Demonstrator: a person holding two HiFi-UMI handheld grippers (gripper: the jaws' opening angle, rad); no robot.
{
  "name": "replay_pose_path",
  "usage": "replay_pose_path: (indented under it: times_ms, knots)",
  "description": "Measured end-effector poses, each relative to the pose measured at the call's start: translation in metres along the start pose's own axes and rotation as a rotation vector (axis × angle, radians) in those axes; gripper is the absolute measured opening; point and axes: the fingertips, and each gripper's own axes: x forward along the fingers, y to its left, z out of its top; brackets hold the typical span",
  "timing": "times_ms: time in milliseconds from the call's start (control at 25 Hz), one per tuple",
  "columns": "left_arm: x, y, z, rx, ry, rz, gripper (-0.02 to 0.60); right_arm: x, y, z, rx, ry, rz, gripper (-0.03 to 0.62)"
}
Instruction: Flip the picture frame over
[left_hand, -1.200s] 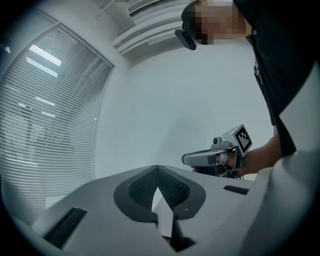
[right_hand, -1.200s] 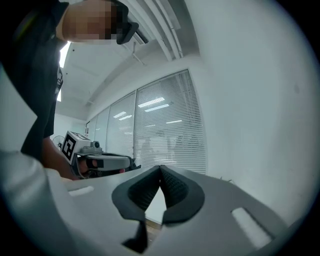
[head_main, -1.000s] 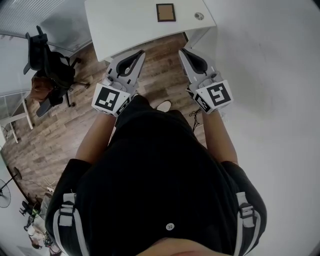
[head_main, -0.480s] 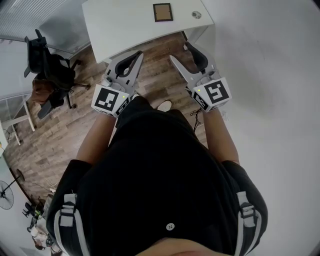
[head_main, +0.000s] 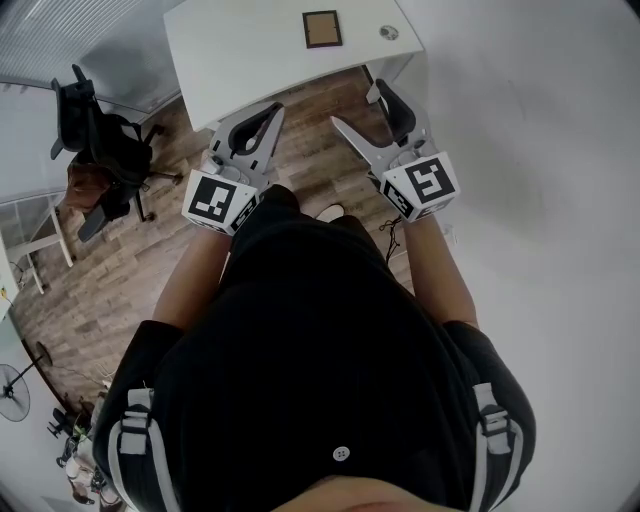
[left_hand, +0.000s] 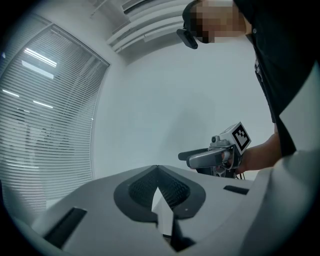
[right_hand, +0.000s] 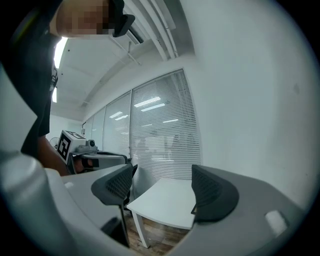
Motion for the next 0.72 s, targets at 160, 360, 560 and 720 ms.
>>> replay_pose_path:
  times_ms: [160, 360, 560, 720]
  knots:
    - [0.005, 0.003, -0.001, 0.008, 0.001, -0.007, 0.008, 0.004, -0.006, -0.001, 0.005, 0.001, -0.012, 0.37]
    - [0.019, 0.028, -0.009, -0.008, 0.002, -0.027, 0.008, 0.028, -0.018, -0.008, 0.035, 0.03, -0.021, 0.368]
    - [0.037, 0.062, -0.013, -0.022, -0.008, -0.052, 0.008, 0.064, -0.027, -0.014, 0.024, 0.071, -0.02, 0.368]
    - [0.057, 0.095, -0.014, -0.028, -0.01, -0.081, 0.008, 0.096, -0.042, -0.016, 0.024, 0.098, -0.042, 0.368]
